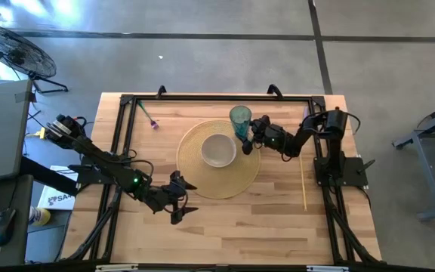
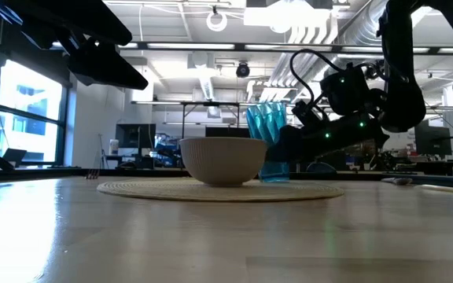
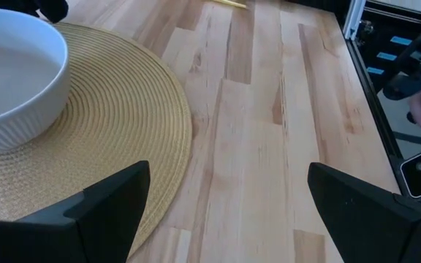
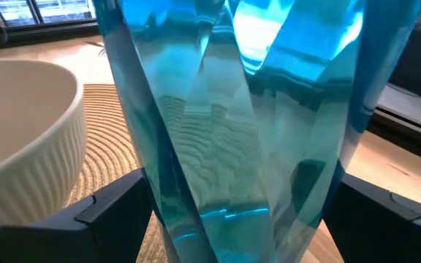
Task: Pick & Place Utensil
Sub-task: Put the blue cup on the brown placemat to the top right of the white bowl
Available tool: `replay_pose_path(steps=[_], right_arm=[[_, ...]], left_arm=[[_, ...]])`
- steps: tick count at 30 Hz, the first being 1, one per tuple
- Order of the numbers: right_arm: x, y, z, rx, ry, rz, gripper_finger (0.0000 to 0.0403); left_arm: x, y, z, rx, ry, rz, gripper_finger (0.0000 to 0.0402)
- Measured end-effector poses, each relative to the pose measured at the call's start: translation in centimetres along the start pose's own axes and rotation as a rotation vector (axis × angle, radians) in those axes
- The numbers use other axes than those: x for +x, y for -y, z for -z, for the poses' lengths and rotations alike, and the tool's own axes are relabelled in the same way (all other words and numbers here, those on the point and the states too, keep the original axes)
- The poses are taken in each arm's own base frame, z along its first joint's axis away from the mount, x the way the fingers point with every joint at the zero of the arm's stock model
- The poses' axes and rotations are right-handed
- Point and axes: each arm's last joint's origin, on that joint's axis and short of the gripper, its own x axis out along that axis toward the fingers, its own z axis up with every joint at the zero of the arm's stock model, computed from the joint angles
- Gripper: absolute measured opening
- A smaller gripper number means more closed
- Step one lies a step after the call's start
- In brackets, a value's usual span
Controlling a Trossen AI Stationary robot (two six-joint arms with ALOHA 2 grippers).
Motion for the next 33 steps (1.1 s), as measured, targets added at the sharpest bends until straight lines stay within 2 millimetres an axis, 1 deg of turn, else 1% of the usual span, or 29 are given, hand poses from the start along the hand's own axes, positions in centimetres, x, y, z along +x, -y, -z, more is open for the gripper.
replay_pose_path(steps=[11,23,33], right_arm=[[0.0,0.1,0.1,0.012,-0.011,0.032,0.0343],[-0.1,0.1,0.6,0.005,-0.057,0.022,0.0391],[-0.1,0.1,1.2,0.003,-0.124,-0.012,0.0396]], left_arm=[[0.0,0.0,0.0,-0.002,0.000,0.000,0.0367],[0.0,0.0,0.0,-0.001,-0.001,-0.001,0.0367],[0.0,0.0,0.1,0.004,-0.006,-0.005,0.0367]])
